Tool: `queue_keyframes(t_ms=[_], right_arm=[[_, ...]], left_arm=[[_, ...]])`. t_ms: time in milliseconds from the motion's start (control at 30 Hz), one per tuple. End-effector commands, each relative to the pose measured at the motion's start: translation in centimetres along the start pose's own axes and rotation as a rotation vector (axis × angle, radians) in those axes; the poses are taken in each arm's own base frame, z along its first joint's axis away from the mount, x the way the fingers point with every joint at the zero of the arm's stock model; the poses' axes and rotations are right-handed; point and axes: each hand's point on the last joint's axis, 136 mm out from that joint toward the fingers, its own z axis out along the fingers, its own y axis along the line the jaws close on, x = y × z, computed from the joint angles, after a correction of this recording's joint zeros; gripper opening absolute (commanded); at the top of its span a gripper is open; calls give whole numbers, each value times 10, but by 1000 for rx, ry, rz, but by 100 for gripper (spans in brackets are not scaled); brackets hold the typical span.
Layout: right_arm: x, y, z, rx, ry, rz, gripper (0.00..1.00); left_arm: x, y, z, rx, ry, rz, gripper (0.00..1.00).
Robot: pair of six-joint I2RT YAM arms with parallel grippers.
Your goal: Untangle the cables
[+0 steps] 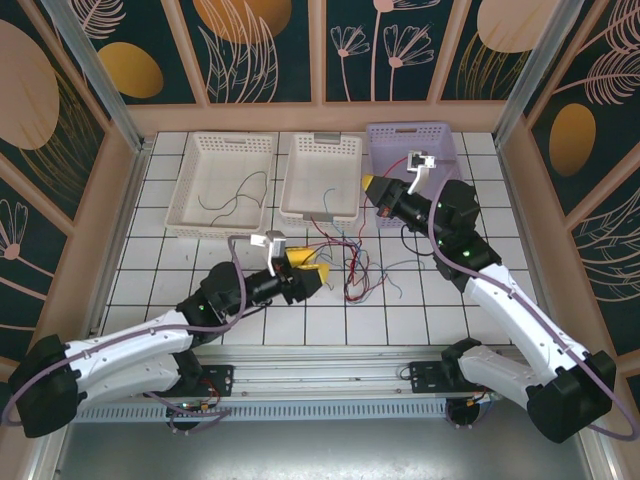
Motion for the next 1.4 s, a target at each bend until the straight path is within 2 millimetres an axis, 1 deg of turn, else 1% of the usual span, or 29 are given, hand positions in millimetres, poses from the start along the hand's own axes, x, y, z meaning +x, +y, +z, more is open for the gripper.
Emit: queue_keyframes(t_ms=[0,67,100,200,367,567,667,733,800,900,967,1133,1200,1267,1367], right_arm=[[-5,9,2,-36,-10,-5,0],[-6,7,3,-29,-10,-6,0],[-6,6,4,-23,-9,-8,0],[-5,4,6,-12,2,-4,0],[-4,9,7,-26,5,0,0],[-5,11,6,-28,4,-3,0],[-7,13,5,-28,2,-7,0],[-8,15,5,-32,4,-11,0],[-8,16,4,-33,1,-12,0],[-8,16,4,-36,1,-9,0],[-7,15,4,-35,0,-8,0],[-5,14,2,-30,-2,-10,0],[-5,11,0,-16,-8,-15,0],[-5,4,-3,19,-23,-17,0],[-6,-14,-8,94,-50,-7,0]], left_arm=[[8,-17,10,75,61,-26,71],[11,-20,15,71,72,-23,71],[12,-17,16,42,73,-21,71],[10,-3,21,-57,78,-12,72],[10,25,29,-212,74,-9,72],[18,43,47,-302,137,14,70],[20,55,45,-369,146,30,69],[18,59,42,-399,140,38,67],[16,61,40,-413,136,49,61],[15,62,41,-417,131,51,43],[16,61,42,-409,130,49,33],[14,60,39,-401,111,51,15],[11,59,34,-400,95,50,2],[8,56,29,-392,82,47,0],[4,50,18,-376,69,41,0]])
